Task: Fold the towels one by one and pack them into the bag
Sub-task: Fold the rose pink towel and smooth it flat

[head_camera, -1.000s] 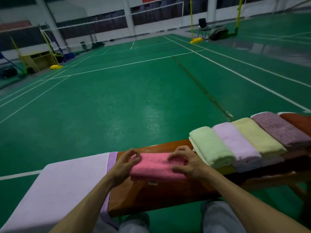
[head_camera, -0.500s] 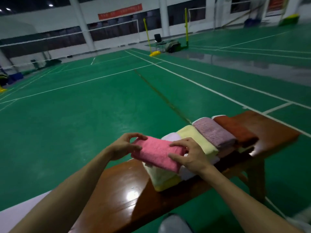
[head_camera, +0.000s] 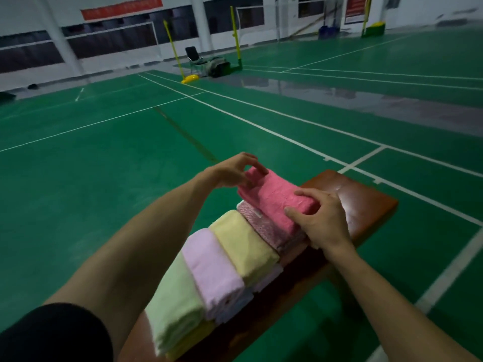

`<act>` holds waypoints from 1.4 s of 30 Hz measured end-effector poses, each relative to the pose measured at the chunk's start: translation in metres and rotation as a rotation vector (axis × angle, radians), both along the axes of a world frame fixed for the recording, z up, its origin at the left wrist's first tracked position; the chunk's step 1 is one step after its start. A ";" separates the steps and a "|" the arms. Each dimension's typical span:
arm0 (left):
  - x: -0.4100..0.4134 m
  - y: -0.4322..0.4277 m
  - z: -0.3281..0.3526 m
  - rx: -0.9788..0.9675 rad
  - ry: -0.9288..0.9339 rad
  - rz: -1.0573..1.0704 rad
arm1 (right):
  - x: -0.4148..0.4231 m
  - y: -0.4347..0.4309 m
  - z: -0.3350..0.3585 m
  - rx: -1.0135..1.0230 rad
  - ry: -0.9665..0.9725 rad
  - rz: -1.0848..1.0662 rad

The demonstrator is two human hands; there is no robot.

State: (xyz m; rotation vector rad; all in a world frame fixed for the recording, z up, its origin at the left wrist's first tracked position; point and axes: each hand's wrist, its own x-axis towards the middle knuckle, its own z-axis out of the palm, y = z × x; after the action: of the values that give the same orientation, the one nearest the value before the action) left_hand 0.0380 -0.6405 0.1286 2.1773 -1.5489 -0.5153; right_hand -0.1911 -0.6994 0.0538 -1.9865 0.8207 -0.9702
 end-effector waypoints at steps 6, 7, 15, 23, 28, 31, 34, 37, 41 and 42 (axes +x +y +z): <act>-0.008 -0.075 -0.029 -0.061 -0.014 -0.031 | -0.007 -0.055 -0.018 0.026 0.020 -0.120; -0.010 -0.084 -0.038 -0.065 0.000 -0.036 | -0.007 -0.061 -0.023 0.043 0.032 -0.139; -0.015 -0.109 -0.082 -0.041 0.074 -0.054 | 0.006 -0.075 -0.059 0.197 0.149 -0.197; -0.014 -0.104 -0.073 -0.061 -0.064 -0.128 | 0.016 -0.071 -0.047 0.185 0.208 -0.194; -0.009 -0.100 -0.080 0.005 -0.213 -0.230 | 0.014 -0.065 -0.053 0.134 0.258 -0.142; -0.015 -0.099 -0.087 -0.031 -0.216 -0.337 | 0.015 -0.061 -0.065 0.128 0.272 -0.142; -0.012 -0.096 -0.100 0.029 -0.195 -0.345 | 0.015 -0.057 -0.072 0.163 0.276 -0.181; -0.001 -0.094 -0.113 0.108 -0.193 -0.285 | 0.020 -0.053 -0.074 0.169 0.327 -0.208; 0.011 -0.090 -0.127 0.114 -0.173 -0.235 | 0.024 -0.050 -0.078 0.183 0.318 -0.262; 0.014 -0.088 -0.130 0.112 -0.175 -0.222 | 0.025 -0.049 -0.080 0.174 0.320 -0.269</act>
State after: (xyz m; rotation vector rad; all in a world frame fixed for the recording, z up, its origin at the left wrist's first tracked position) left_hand 0.0519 -0.7281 -0.0014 2.1949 -1.9129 -0.5006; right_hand -0.1661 -0.7480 -0.0264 -1.9368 1.3310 -0.7050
